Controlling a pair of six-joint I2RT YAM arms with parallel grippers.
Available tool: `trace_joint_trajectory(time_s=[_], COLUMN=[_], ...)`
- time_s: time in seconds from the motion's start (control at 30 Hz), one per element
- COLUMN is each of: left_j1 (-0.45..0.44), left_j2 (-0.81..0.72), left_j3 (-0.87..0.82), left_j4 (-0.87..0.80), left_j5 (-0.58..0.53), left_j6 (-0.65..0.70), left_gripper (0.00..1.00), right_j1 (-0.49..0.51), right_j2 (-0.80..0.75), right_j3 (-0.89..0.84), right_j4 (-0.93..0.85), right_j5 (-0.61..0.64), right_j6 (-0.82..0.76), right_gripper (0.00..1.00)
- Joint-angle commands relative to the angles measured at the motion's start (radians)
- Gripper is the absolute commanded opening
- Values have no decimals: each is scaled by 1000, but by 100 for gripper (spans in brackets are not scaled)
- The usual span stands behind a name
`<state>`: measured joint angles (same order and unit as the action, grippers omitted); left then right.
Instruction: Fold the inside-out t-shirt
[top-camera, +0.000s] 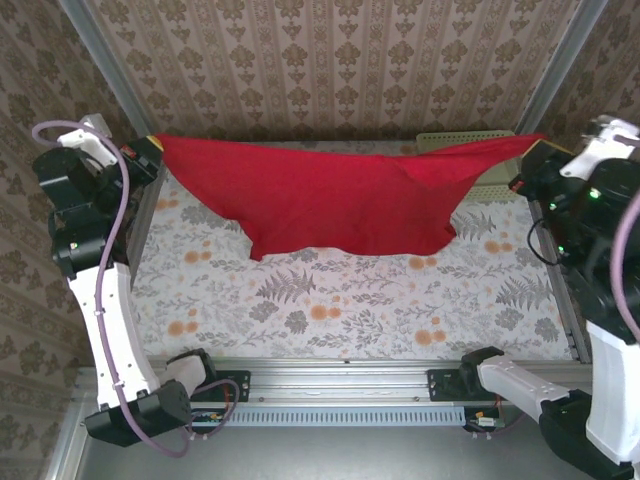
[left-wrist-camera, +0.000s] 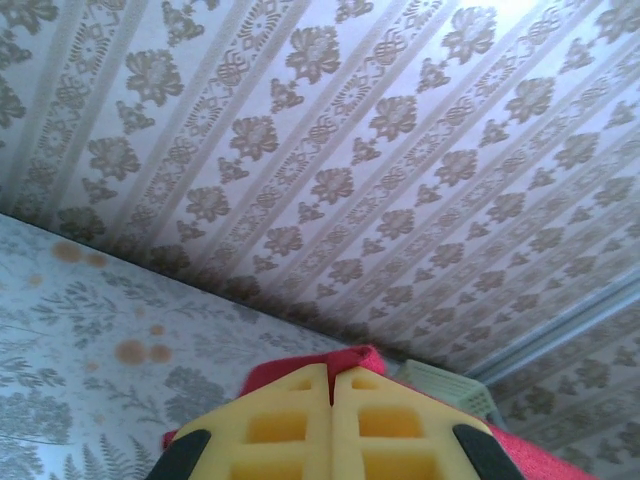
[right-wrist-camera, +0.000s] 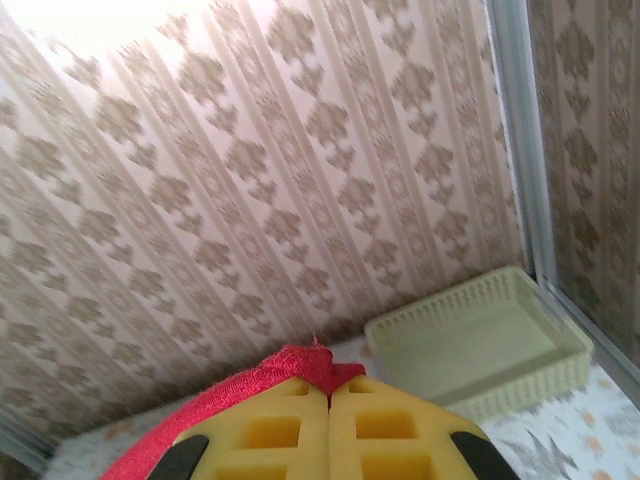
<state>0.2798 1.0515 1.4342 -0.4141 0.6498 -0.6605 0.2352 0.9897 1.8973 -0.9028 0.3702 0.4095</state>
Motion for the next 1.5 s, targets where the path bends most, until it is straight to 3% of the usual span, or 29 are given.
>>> trace_joint_trajectory(time_s=[0.0,0.17,0.43,0.6,0.77,0.9,1.03,1.2,1.47], left_j1=[15,10,-94,-106,-106,-94,-64,-39,-17], left_j2=[-45,-2,309,518,661,603,432,299,180], left_j3=[17,14,83,271,555,605,402,244,125], left_j4=[58,84,2,-26,-57,43,336,333,413], left_j5=[111,94,-16,-47,24,60,73,-31,-20], left_j6=[-74,-86,-3,7,5,-34,-129,-68,-75], left_gripper=[0,0,0,0,0,0,0,0,0], right_j1=[-7,-7,-10,-85,-199,-203,-202,-203,-203], right_j2=[-23,35,239,445,570,578,496,347,251], right_j3=[84,127,146,257,456,589,577,449,449], right_j4=[-27,6,161,185,183,164,183,249,248], right_j5=[-59,-53,-3,-16,-143,-182,-233,-286,-314], right_j6=[-35,-47,-129,-127,-42,-41,-32,-19,-29], right_gripper=[0,0,0,0,0,0,0,0,0])
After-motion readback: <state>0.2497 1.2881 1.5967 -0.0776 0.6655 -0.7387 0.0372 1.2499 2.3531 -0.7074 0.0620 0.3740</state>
